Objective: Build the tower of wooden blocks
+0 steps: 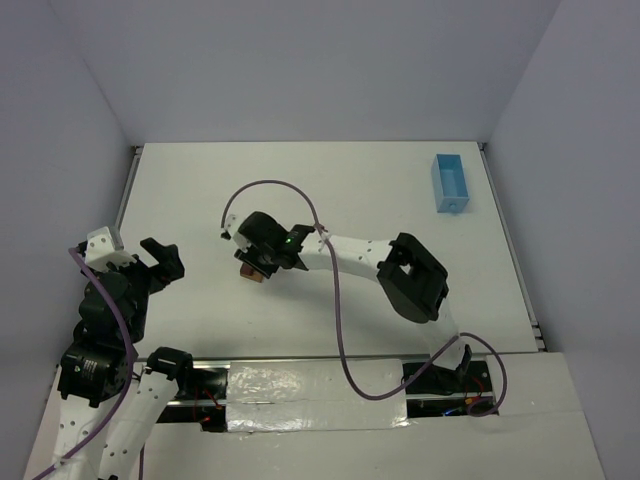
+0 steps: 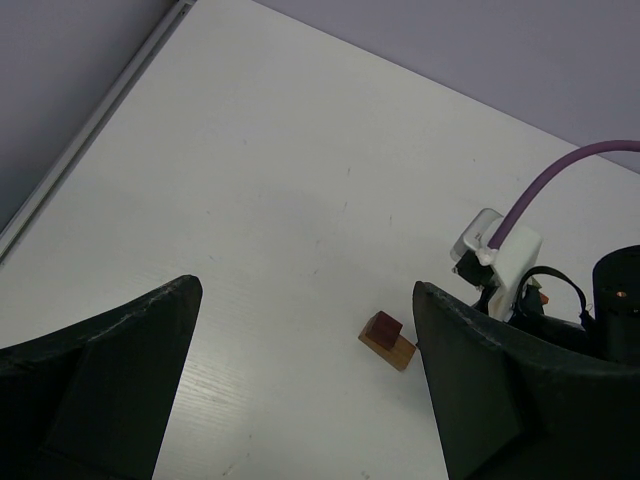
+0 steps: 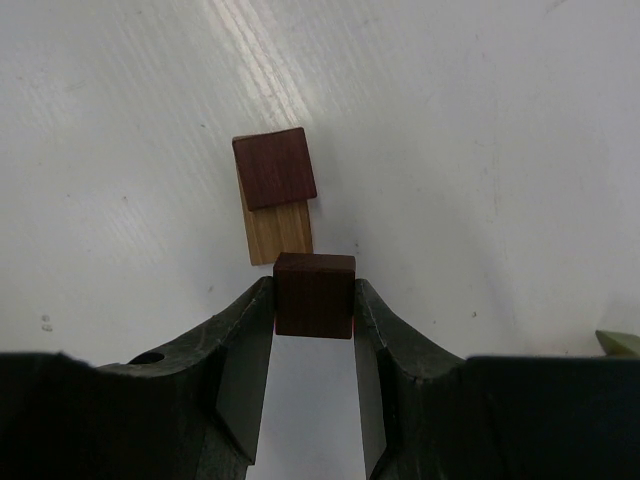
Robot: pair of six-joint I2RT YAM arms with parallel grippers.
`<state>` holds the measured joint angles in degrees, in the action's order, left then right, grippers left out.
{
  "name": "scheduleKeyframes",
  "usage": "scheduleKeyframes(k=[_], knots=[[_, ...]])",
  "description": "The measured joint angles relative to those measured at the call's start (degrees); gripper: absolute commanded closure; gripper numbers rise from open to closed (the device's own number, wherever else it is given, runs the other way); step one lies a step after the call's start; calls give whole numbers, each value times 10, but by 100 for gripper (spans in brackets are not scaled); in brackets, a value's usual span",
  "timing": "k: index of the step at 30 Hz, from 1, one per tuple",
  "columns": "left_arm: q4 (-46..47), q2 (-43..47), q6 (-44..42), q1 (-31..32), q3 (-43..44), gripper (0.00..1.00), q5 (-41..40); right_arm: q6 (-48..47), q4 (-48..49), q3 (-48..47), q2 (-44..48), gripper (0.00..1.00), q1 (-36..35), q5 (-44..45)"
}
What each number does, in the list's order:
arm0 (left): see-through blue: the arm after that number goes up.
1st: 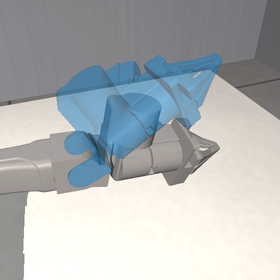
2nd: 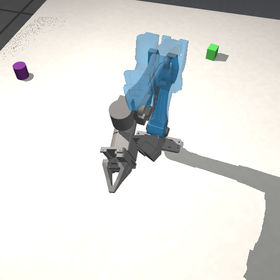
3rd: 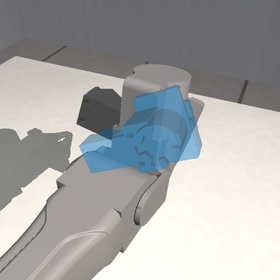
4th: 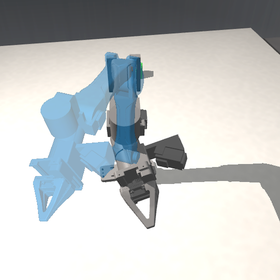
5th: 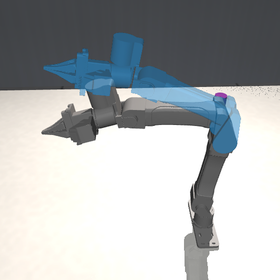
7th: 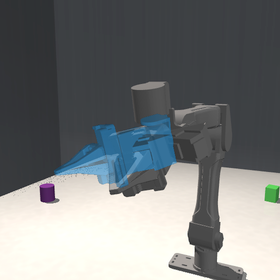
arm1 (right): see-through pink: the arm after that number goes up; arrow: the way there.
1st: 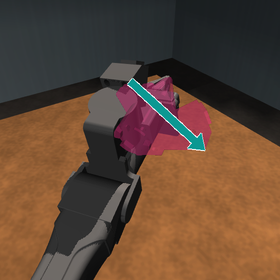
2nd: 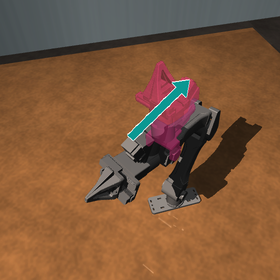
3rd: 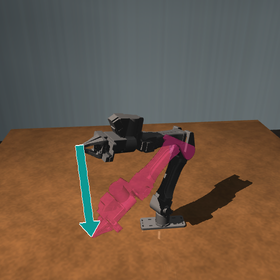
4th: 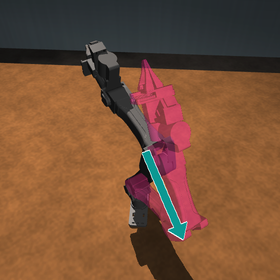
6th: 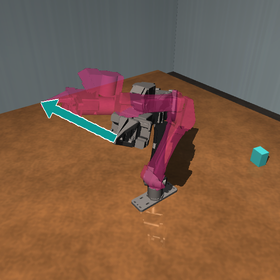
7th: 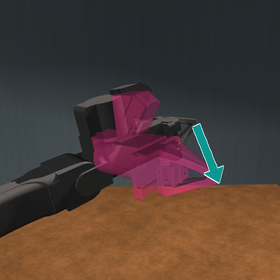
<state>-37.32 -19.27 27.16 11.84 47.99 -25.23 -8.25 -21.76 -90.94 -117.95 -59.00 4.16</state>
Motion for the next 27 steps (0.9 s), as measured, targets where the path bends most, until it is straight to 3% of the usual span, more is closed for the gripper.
scheduleKeyframes(k=[27], knots=[[0,0,0,0,0,1,0,-21,-40,-71,-63,60,0,-47]])
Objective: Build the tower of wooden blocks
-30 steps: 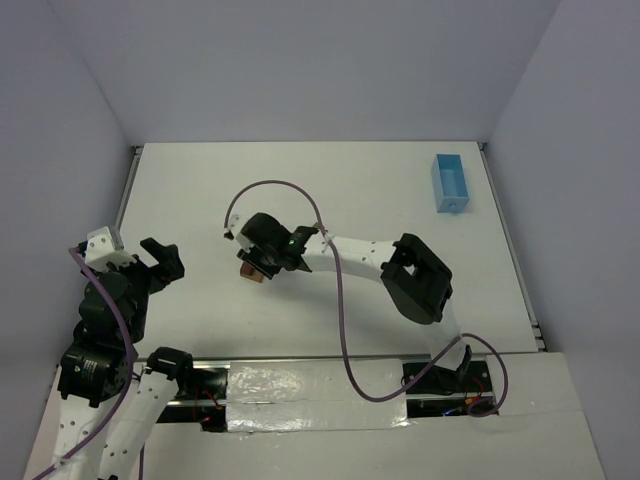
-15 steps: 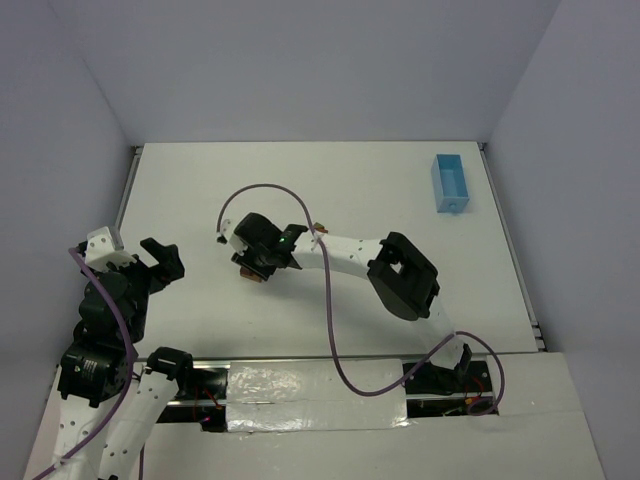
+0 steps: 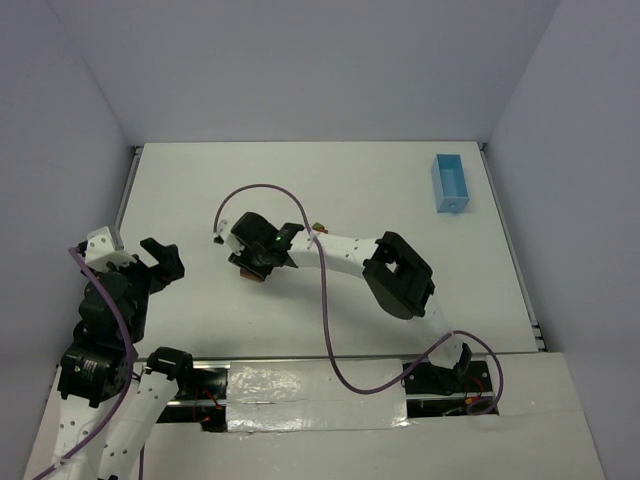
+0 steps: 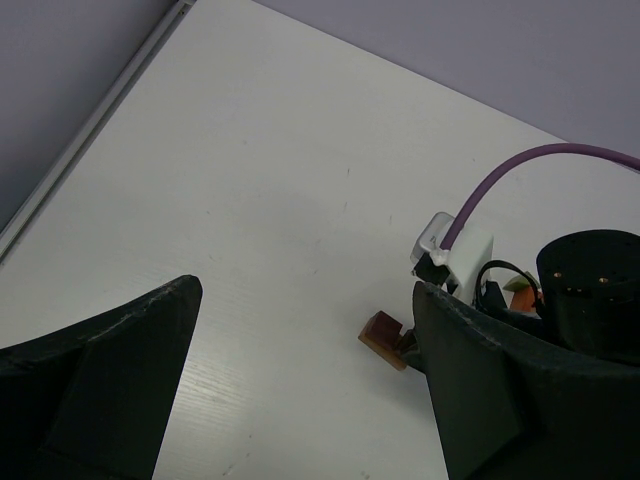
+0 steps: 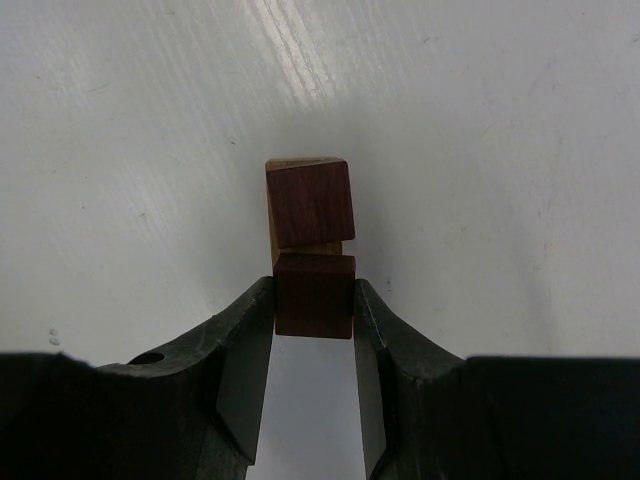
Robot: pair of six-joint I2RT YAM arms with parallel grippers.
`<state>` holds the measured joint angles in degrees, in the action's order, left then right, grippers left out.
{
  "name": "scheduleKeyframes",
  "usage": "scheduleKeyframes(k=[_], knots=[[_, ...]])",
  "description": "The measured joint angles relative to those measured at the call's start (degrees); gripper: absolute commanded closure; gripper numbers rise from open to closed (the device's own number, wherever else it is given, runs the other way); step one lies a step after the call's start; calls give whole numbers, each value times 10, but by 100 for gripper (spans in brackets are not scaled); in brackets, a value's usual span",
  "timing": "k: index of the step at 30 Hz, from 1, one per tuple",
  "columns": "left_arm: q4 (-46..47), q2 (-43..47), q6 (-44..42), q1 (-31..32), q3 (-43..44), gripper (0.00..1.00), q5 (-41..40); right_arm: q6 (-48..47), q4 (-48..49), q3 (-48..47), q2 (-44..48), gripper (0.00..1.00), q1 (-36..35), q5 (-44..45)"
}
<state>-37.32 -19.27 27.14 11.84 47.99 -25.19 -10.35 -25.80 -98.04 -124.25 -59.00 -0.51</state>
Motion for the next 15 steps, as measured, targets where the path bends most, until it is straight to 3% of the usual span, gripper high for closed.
scheduleKeyframes(k=[15], knots=[[0,3,0,0,0,1,0,0,-5,-14,-17,55,0,-2]])
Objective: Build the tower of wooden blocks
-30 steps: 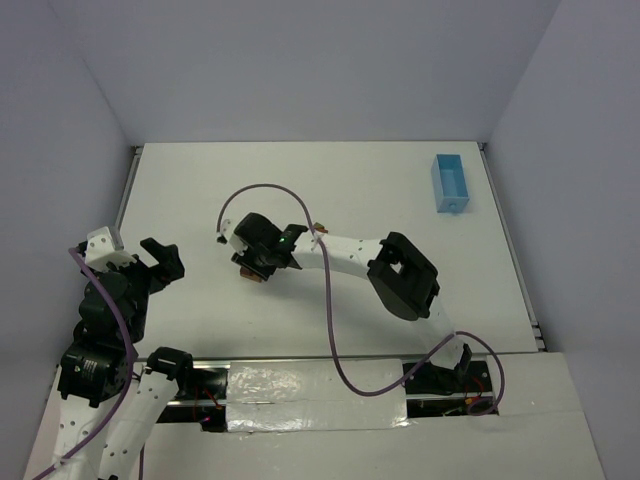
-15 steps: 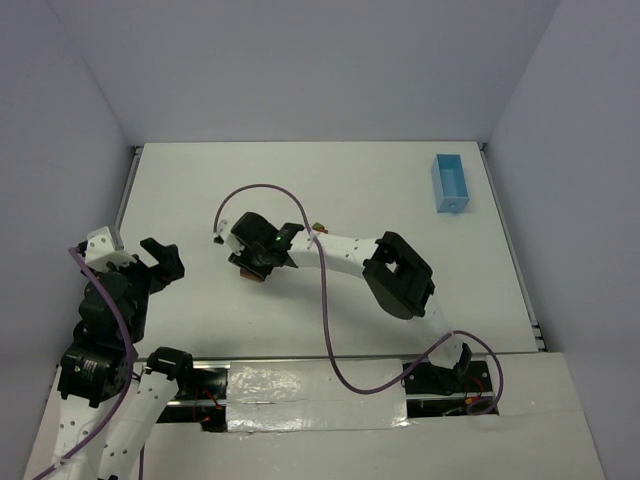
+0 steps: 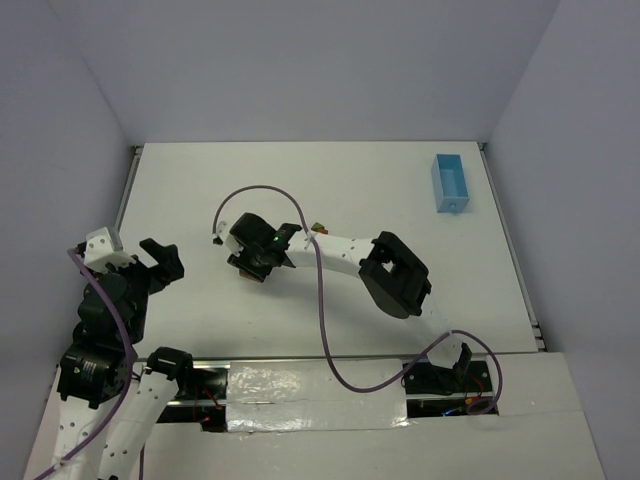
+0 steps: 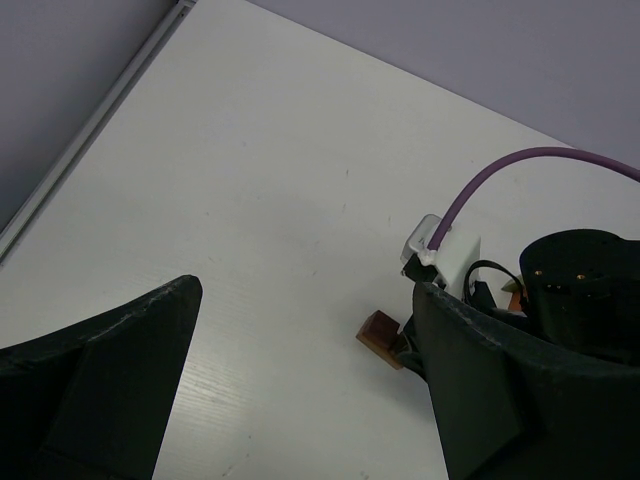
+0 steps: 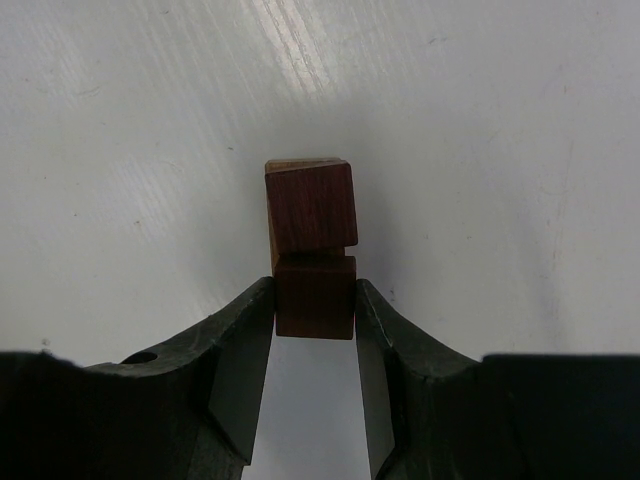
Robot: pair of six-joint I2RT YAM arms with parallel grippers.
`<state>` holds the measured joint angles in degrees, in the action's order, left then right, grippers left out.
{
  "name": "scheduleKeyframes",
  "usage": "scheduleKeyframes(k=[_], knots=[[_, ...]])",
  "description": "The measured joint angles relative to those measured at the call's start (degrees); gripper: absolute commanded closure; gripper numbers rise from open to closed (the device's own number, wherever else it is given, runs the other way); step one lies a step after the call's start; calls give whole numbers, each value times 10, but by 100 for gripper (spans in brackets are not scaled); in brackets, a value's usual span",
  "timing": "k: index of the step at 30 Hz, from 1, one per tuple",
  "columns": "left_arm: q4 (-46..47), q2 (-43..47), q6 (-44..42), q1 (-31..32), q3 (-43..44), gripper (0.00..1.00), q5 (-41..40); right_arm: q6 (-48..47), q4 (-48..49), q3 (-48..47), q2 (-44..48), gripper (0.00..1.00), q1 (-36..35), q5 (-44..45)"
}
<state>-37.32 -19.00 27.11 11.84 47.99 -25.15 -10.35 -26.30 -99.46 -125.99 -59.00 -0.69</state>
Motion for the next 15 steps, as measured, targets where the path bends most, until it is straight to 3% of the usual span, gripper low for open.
scheduleKeyframes(k=[15], knots=[[0,1,0,0,0,1,0,0,-3,-2,-3,55,0,-2]])
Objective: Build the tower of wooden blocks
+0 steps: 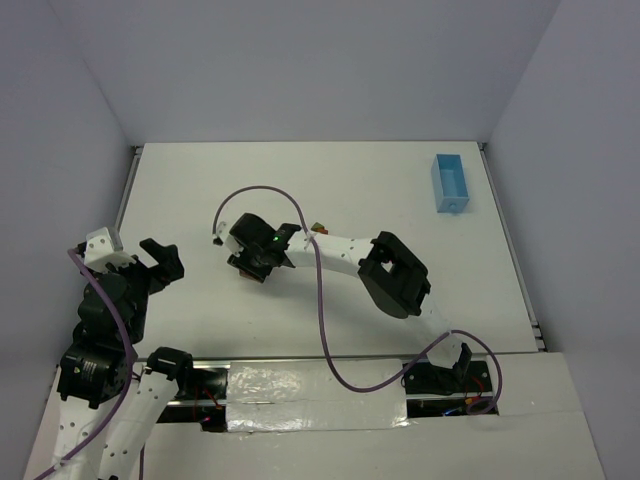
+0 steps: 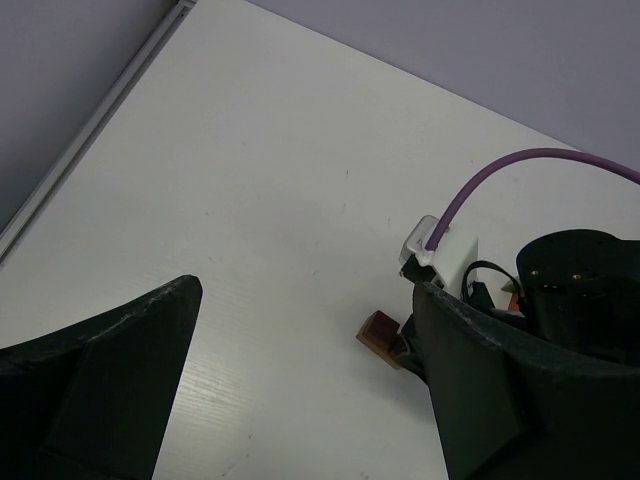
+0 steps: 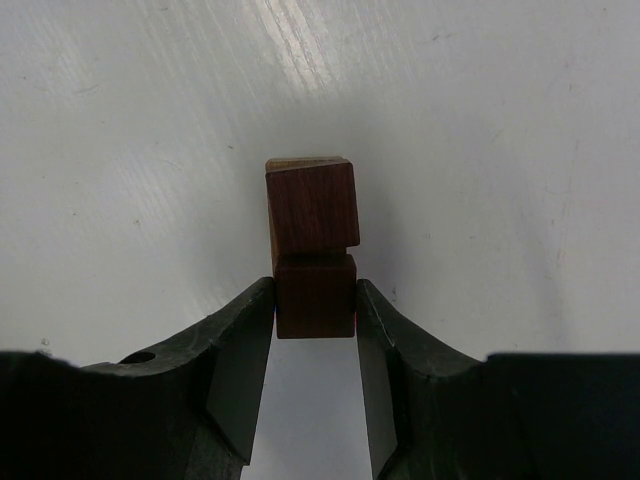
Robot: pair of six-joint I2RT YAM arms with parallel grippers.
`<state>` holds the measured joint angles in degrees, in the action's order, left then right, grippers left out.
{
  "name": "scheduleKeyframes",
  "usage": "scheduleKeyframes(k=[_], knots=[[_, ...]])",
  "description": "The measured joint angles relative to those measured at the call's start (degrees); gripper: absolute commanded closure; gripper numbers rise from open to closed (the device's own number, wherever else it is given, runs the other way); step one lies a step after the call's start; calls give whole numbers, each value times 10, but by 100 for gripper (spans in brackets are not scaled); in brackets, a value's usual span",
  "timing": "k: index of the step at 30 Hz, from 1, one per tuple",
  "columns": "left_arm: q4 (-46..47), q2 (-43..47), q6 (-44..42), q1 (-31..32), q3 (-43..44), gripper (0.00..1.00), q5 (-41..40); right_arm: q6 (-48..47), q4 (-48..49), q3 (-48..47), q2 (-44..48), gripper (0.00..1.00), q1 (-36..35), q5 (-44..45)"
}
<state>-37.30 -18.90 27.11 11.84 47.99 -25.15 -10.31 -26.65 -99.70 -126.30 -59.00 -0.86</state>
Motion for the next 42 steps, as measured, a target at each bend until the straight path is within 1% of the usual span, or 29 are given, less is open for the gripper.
scheduleKeyframes(k=[32,35,38,42], knots=[[0,0,0,0,0,0,1,9,0,-12,-6,55,0,2],[0,0,0,0,0,0,2,13,0,-12,-6,54,0,2],[0,0,0,0,0,1,2,17,0,-12,-6,49,0,2],[0,0,0,0,0,0,4,19,0,-12,-6,47,0,2]])
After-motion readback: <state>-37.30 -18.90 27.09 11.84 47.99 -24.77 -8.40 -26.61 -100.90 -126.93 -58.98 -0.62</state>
